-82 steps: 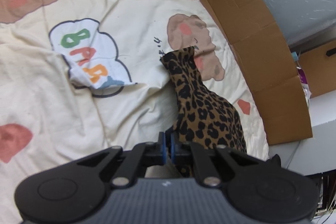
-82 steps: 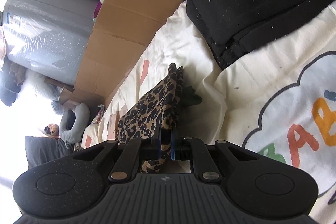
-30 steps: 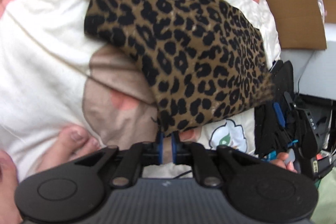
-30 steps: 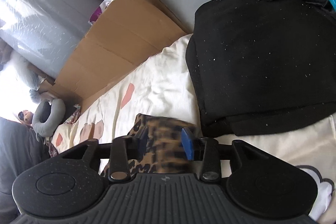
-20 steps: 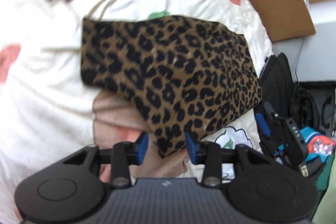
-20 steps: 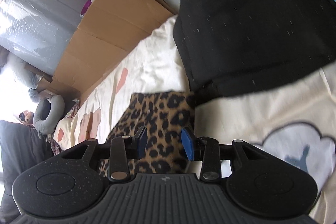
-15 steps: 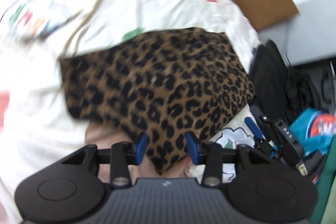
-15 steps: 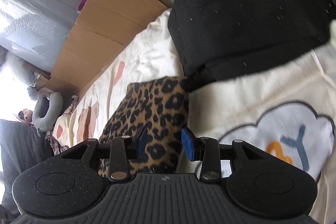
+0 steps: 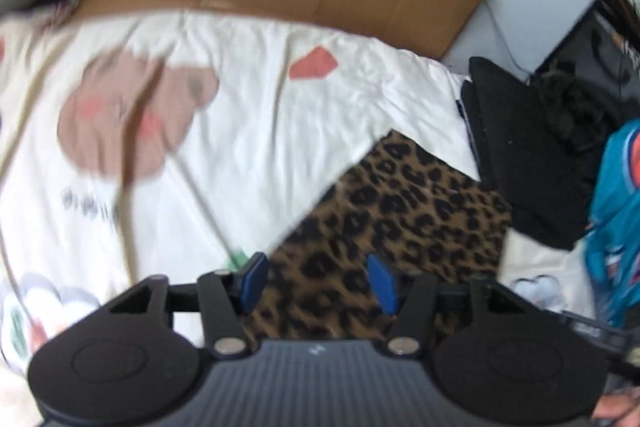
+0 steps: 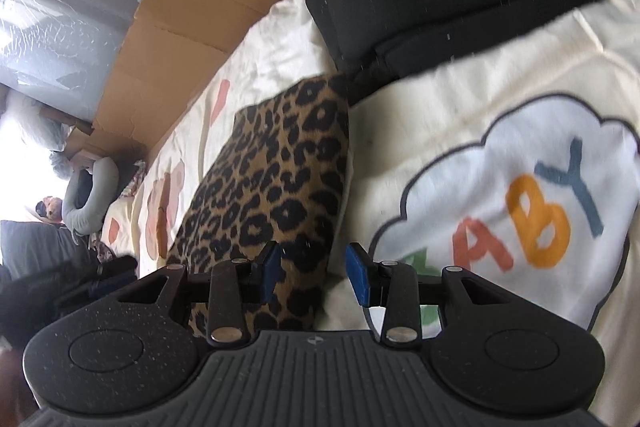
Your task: Fold clothes
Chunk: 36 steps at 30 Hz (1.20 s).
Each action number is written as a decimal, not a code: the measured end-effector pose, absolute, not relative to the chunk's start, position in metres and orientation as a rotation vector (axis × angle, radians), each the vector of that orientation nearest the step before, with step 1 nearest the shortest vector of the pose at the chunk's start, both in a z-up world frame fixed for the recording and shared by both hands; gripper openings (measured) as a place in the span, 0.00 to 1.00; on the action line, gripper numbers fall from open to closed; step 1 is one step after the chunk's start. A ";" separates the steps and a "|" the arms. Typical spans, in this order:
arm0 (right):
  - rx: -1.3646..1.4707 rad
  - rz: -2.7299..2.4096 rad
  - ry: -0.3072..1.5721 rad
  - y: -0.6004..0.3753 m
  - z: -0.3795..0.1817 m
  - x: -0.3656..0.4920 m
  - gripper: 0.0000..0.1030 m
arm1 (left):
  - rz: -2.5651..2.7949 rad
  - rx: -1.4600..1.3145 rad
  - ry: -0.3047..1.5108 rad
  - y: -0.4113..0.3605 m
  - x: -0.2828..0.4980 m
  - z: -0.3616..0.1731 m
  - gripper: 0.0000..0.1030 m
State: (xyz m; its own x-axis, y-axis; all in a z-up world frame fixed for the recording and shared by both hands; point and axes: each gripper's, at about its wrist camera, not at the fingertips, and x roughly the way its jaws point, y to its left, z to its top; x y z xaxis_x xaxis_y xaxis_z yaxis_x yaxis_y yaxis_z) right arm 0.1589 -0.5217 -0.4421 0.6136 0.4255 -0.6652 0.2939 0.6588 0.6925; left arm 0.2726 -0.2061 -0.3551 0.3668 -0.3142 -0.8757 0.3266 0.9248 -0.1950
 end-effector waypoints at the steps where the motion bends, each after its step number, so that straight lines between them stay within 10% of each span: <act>1: 0.887 0.088 0.944 -0.520 -0.444 0.158 0.40 | -0.420 0.018 1.125 -0.207 0.277 -0.358 0.58; 11: 0.913 0.102 0.956 -0.509 -0.452 0.155 0.40 | -0.544 0.081 1.157 -0.217 0.288 -0.389 0.45; 17: 0.922 0.099 0.953 -0.507 -0.454 0.155 0.40 | -0.579 0.116 1.146 -0.219 0.290 -0.393 0.03; 36: 1.060 0.127 0.924 -0.509 -0.464 0.167 0.29 | -0.656 0.304 1.100 -0.225 0.296 -0.409 0.01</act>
State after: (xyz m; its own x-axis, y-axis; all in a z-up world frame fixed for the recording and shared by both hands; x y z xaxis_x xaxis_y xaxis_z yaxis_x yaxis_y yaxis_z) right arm 0.1672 -0.5093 -0.4644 0.6327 0.5022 -0.5895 0.3249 0.5188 0.7908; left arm 0.2956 -0.2249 -0.4094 0.2918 -0.3382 -0.8947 0.6270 0.7741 -0.0881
